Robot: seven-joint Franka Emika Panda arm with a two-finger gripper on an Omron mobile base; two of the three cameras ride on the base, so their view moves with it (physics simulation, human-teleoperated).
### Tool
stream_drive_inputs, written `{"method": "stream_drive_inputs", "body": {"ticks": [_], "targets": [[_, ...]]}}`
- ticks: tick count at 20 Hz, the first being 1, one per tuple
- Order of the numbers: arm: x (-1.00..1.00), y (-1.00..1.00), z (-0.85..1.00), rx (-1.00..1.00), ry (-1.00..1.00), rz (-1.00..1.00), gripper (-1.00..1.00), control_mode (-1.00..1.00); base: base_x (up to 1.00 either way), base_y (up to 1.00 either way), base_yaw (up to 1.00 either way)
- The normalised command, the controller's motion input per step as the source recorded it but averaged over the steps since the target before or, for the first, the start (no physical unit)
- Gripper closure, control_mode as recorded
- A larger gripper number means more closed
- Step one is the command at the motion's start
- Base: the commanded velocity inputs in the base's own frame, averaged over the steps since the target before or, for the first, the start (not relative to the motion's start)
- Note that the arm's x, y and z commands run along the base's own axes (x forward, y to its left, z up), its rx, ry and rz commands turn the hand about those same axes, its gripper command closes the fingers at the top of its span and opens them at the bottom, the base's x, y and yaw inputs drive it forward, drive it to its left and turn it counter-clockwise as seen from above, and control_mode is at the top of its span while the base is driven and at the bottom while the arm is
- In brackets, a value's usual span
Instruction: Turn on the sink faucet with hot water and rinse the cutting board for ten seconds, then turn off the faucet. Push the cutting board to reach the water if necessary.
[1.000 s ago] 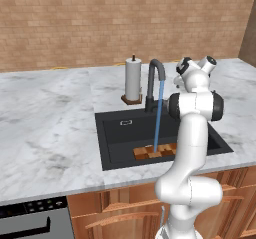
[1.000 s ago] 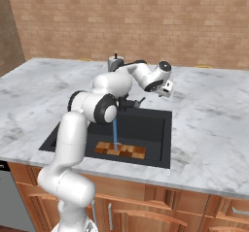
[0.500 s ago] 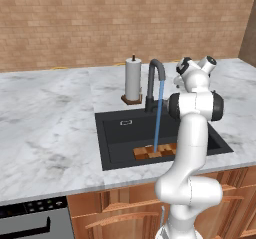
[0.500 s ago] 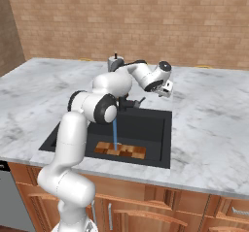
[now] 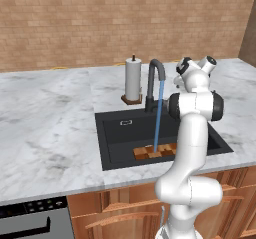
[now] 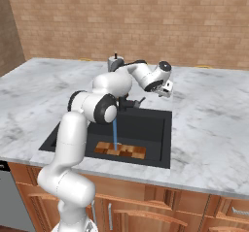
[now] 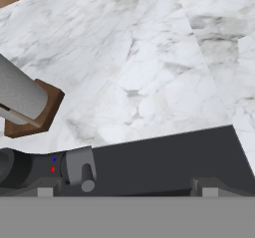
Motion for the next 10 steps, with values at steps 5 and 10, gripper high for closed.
{"method": "stream_drive_inputs", "body": {"ticks": [5,10], "targets": [[0.0,0.0,0.0,0.0,0.0,0.0,-1.0,-1.0,0.0,0.0,0.0],[0.0,0.0,0.0,0.0,0.0,0.0,-1.0,-1.0,0.0,0.0,0.0]]}}
